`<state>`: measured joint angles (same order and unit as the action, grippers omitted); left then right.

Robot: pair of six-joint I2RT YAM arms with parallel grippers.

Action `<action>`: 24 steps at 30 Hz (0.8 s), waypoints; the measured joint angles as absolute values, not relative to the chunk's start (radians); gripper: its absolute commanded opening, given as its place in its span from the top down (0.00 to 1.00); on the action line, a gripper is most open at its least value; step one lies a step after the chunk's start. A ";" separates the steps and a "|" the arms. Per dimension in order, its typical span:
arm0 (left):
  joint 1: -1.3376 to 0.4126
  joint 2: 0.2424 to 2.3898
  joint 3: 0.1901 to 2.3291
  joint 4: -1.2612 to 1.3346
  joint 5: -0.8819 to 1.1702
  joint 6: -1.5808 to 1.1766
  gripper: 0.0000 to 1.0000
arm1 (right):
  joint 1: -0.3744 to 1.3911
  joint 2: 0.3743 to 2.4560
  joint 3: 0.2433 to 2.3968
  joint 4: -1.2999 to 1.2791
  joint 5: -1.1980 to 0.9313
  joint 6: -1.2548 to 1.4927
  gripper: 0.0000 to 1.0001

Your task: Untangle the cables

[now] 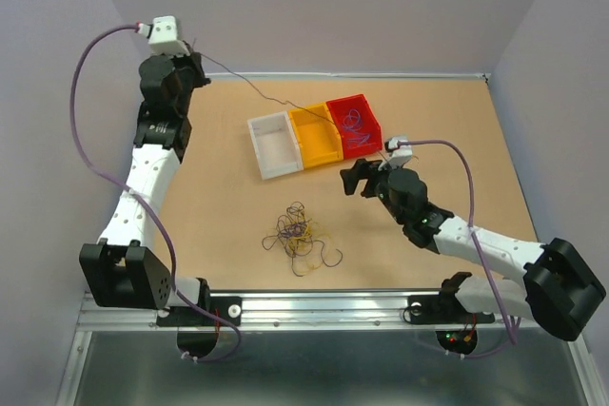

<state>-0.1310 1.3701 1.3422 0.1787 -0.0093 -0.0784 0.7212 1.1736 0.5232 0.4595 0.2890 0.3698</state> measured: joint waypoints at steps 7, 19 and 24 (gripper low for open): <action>0.007 1.230 1.192 0.284 0.018 -0.176 1.00 | 0.672 1.055 0.523 0.380 0.510 0.471 0.00; -0.023 1.246 1.153 0.344 0.007 -0.189 1.00 | 0.510 1.007 0.523 0.254 0.550 0.585 0.00; 0.016 1.230 1.110 0.352 -0.080 -0.210 1.00 | 0.316 1.002 0.523 0.167 0.531 0.682 0.00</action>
<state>0.0162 1.2297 1.1095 0.3515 -0.0795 -0.2100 0.3164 1.0023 0.5232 0.1673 0.5308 0.6823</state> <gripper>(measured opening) 0.025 0.999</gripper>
